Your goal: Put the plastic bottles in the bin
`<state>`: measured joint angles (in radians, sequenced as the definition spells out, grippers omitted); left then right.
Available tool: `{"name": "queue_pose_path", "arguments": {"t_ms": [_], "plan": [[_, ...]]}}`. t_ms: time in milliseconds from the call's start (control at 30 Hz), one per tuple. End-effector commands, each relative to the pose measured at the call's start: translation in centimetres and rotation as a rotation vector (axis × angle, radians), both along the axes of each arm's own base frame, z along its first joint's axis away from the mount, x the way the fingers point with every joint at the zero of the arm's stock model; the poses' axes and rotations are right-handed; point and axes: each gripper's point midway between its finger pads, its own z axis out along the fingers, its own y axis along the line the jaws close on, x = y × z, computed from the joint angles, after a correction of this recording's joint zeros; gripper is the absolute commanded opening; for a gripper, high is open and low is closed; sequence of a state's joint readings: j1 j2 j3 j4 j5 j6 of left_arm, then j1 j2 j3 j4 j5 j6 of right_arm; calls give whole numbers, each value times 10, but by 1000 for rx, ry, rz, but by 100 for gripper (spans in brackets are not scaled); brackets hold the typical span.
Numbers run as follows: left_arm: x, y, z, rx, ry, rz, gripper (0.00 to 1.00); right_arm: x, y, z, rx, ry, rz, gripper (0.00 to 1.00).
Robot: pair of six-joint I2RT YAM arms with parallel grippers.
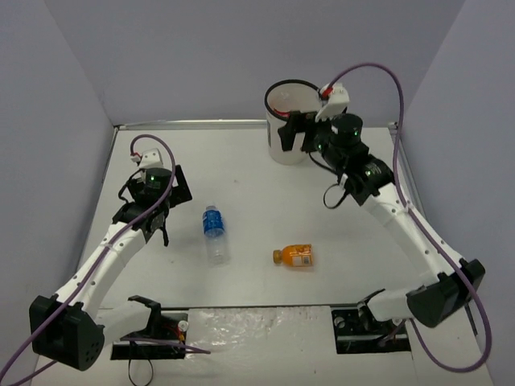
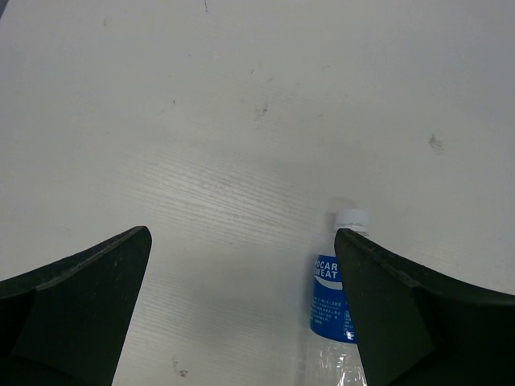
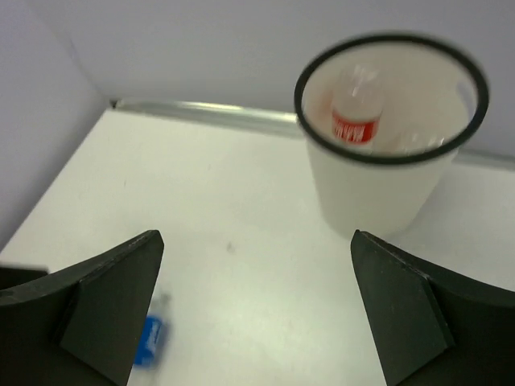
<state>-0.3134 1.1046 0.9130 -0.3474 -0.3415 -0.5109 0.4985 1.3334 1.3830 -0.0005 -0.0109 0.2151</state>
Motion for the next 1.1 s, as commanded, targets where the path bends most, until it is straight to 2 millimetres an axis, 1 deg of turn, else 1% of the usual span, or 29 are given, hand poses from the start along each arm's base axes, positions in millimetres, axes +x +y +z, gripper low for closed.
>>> {"name": "queue_pose_path", "arguments": {"t_ms": [0, 33, 100, 133, 167, 200, 233, 267, 333, 400, 467, 533, 600, 700, 767, 833, 900, 933, 967, 1067], "plan": [[18, -7, 32, -57, -84, -3, 97, -42, -10, -92, -101, 273, 65, 100], [19, -8, 32, -61, -84, -6, 97, -51, -5, -98, -109, 296, 105, 100], [18, -9, 32, -66, -80, -14, 97, -58, -3, -111, -121, 342, 110, 100], [18, -10, 31, -68, -76, -18, 97, -63, -2, -124, -142, 385, 126, 100], [17, -9, 31, -67, -75, -17, 97, -73, 4, -137, -165, 431, 193, 100], [16, -9, 31, -66, -73, -17, 97, -81, 12, -142, -164, 455, 249, 100], [16, -9, 31, -66, -74, -18, 97, -93, 20, -150, -189, 481, 312, 100], [15, -9, 32, -66, -76, -21, 97, -109, 27, -163, -240, 520, 386, 100], [15, -10, 34, -72, -86, -28, 97, -131, 29, -186, -339, 577, 465, 100], [15, -11, 35, -76, -91, -33, 97, -147, 31, -203, -396, 630, 509, 100], [14, -11, 35, -76, -90, -35, 97, -152, 31, -216, -423, 670, 518, 100], [14, -11, 35, -73, -85, -34, 97, -159, 29, -234, -451, 720, 526, 100], [13, -10, 34, -70, -82, -31, 97, -170, 31, -247, -489, 762, 559, 100], [13, -9, 35, -71, -87, -29, 97, -187, 36, -262, -572, 801, 574, 100], [12, -9, 35, -69, -86, -27, 97, -192, 34, -268, -632, 809, 546, 100], [13, -8, 35, -68, -86, -23, 97, -192, 31, -271, -689, 798, 490, 100], [13, -8, 35, -67, -85, -23, 97, -193, 32, -275, -726, 795, 472, 100], [13, -8, 34, -66, -83, -24, 97, -195, 31, -281, -751, 811, 455, 100], [14, -8, 34, -67, -83, -25, 97, -196, 28, -288, -790, 828, 421, 100], [15, -9, 33, -67, -80, -26, 97, -189, 15, -296, -900, 827, 302, 100]]}}
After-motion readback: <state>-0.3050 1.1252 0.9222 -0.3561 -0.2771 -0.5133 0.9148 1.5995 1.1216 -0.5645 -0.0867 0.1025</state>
